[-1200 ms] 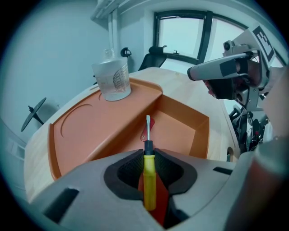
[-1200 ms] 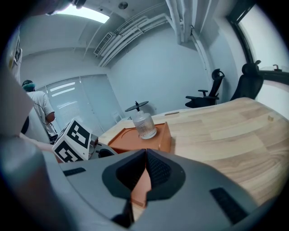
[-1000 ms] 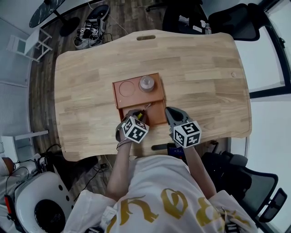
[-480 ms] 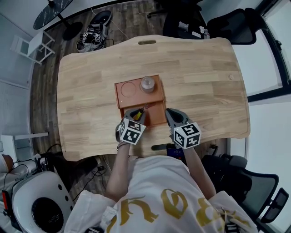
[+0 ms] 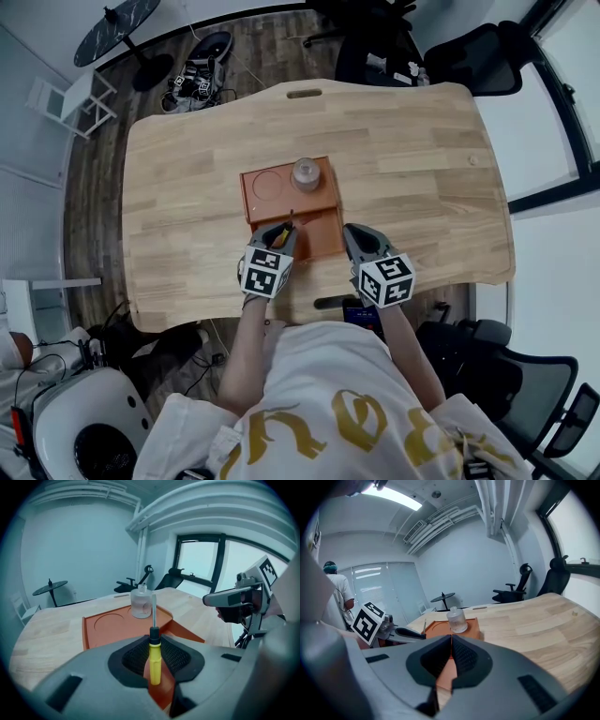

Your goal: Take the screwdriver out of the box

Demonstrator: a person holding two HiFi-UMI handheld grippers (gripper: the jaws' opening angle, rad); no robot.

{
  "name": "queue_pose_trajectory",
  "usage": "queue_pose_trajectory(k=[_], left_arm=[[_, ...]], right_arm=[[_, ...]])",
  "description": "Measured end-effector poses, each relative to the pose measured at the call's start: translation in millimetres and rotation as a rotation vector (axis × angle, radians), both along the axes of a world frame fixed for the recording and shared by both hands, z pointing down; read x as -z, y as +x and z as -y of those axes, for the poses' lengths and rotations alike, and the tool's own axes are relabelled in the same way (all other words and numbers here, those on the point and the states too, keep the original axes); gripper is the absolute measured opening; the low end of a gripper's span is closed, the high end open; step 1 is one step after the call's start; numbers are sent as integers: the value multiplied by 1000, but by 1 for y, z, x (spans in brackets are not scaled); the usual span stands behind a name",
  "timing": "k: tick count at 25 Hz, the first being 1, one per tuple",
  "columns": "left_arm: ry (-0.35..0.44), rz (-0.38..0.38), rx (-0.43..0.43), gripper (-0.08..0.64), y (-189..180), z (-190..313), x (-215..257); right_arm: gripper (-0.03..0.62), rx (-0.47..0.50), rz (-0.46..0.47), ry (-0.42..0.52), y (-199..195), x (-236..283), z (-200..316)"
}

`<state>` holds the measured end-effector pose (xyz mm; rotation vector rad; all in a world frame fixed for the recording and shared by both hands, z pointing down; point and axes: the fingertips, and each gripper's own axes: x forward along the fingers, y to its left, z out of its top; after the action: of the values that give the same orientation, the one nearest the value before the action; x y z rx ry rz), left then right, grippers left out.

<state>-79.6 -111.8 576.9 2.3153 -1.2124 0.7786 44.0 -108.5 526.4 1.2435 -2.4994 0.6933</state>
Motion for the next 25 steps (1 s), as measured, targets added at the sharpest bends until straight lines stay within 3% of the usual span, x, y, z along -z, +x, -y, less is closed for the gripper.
queue_pose_trajectory(k=[11, 25], left_arm=[[45, -135, 95, 77, -17, -5, 25], [152, -281, 122, 77, -21, -18, 81]], right_arm=[[12, -30, -59, 66, 8, 14, -16], [12, -63, -43, 148, 8, 42, -29]])
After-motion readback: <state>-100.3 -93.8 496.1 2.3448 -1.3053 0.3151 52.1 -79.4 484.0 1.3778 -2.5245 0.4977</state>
